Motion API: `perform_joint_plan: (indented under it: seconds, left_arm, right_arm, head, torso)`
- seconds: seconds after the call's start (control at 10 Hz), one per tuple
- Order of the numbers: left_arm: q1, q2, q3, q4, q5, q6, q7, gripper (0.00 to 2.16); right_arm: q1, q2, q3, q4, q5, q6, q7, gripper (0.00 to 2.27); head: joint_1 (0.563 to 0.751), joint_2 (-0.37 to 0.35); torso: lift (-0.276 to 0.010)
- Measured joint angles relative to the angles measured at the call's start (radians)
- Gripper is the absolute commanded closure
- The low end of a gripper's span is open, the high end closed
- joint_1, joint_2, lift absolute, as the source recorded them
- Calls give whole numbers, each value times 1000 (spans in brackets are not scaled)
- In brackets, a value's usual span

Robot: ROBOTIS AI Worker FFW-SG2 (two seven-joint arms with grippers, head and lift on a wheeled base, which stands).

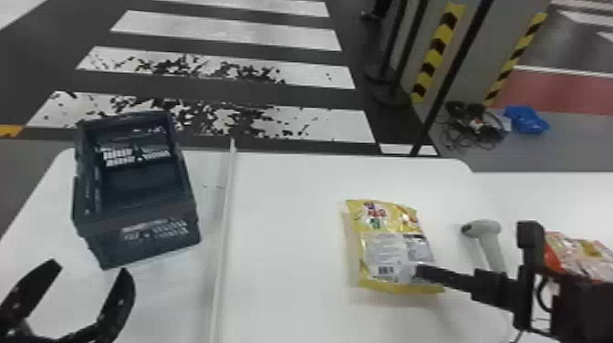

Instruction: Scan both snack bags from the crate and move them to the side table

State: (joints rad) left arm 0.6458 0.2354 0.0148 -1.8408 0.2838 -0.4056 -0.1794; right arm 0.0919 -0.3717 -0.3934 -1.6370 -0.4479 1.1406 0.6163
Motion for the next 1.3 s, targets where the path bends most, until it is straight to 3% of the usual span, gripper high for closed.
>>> perform_joint_plan:
  seconds: [0.5,0.8,1.1,1.3]
  left_arm:
    - [0,-1,0,1,0,0,0,80]
    - [0,-2,0,2,0,0,0,80]
    - [0,-2,0,-1,0,0,0,80]
    - [1,-1,1,-2,0,0,0,80]
  right_arm:
    - [-3,-10,-35,5,2,35,77,2253]
    - [-1,-10,-133,10,-116,34,84,2253]
    - [3,-10,-259,9,-217,0,39,2253]
    - [13,-7,-324,27,-249,-115,-26,2253]
  head:
    - [695,-168]
    - [695,-188]
    - [695,-237]
    - [695,-304]
  torso:
    - [-99]
    - [-99]
    - [-99]
    - [-99]
